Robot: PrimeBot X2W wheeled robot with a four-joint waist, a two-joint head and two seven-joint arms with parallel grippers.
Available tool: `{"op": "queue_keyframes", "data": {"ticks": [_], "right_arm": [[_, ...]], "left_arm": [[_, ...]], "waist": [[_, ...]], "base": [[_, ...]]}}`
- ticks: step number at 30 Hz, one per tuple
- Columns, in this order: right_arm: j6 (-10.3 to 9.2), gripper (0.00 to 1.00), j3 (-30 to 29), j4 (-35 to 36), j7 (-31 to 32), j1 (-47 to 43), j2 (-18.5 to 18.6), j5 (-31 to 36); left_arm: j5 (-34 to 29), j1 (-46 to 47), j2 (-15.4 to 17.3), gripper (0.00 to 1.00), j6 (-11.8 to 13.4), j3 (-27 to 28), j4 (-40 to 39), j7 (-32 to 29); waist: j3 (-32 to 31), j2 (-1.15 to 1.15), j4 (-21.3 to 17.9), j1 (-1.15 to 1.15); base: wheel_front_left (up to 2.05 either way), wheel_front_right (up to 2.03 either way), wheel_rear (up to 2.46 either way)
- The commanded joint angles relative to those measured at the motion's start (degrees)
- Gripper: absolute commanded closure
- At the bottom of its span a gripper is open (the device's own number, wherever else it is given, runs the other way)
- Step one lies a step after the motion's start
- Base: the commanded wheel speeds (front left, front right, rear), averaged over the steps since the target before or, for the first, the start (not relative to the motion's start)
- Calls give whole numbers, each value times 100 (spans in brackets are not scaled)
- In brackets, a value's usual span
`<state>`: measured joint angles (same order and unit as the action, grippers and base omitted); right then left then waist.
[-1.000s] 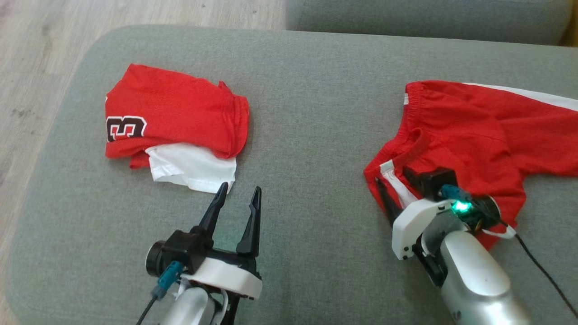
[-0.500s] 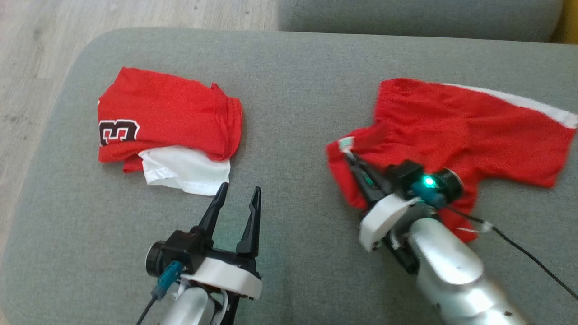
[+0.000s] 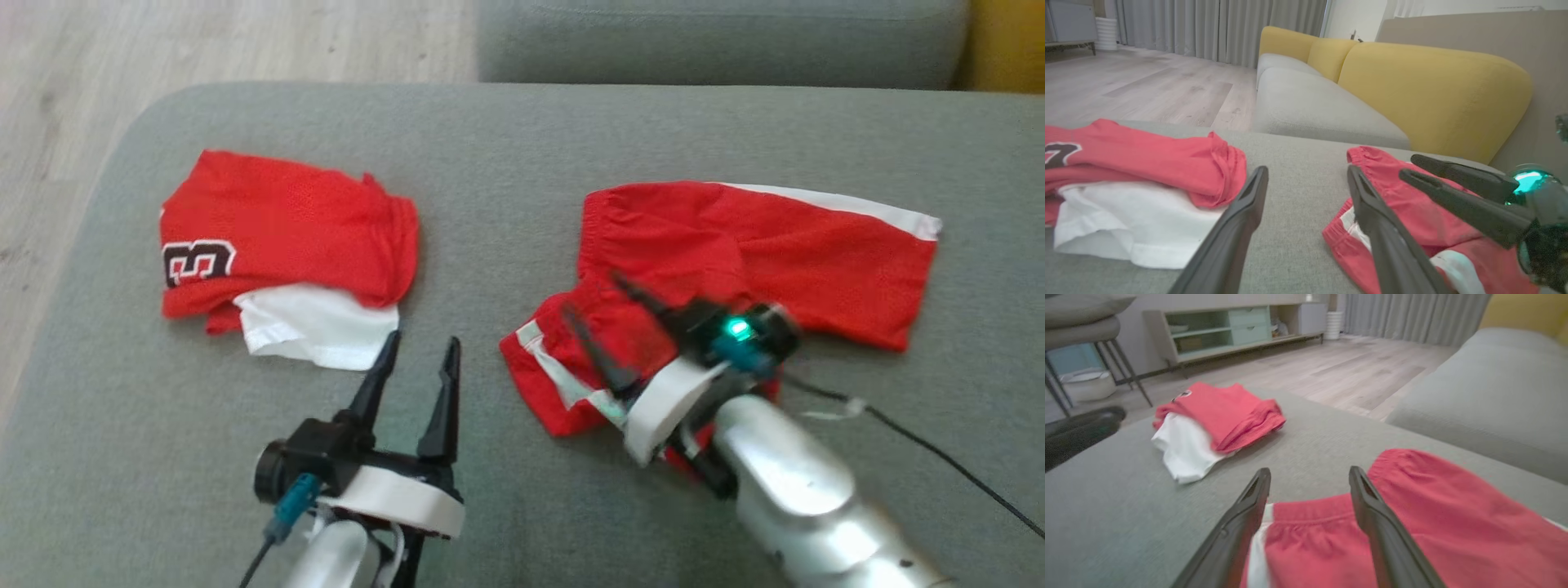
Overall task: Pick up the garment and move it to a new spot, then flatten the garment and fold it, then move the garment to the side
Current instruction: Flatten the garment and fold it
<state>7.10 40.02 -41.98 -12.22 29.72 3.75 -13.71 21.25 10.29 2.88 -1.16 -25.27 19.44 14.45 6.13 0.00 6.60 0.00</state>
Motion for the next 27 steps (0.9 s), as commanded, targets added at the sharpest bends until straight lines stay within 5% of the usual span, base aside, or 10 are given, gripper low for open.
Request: {"op": "queue_keyframes", "data": {"ticks": [1, 14, 17, 27], "right_arm": [[39, 0, -248, 202, -118, 9, -81, 15], [39, 0, -3892, 1211, -245, -1801, -54, 1036], [39, 0, -4020, 1308, -181, -2129, -83, 934], [39, 0, -3052, 1199, 445, -2014, -86, 603]], "left_arm": [[-23, 90, -1, 0, 21, 280, -213, 55], [-146, -124, -1, 0, -41, 574, -338, 55], [-170, -102, -1, 0, -62, 529, -323, 55], [-174, 5, -1, 0, -92, 443, -249, 55]], "waist": [[-79, 0, -121, 0], [-315, 0, -802, 0], [-266, 0, -885, 0], [-96, 0, -710, 0]], "base": [[0, 0, 0], [0, 0, 0], [0, 0, 0], [0, 0, 0]]}}
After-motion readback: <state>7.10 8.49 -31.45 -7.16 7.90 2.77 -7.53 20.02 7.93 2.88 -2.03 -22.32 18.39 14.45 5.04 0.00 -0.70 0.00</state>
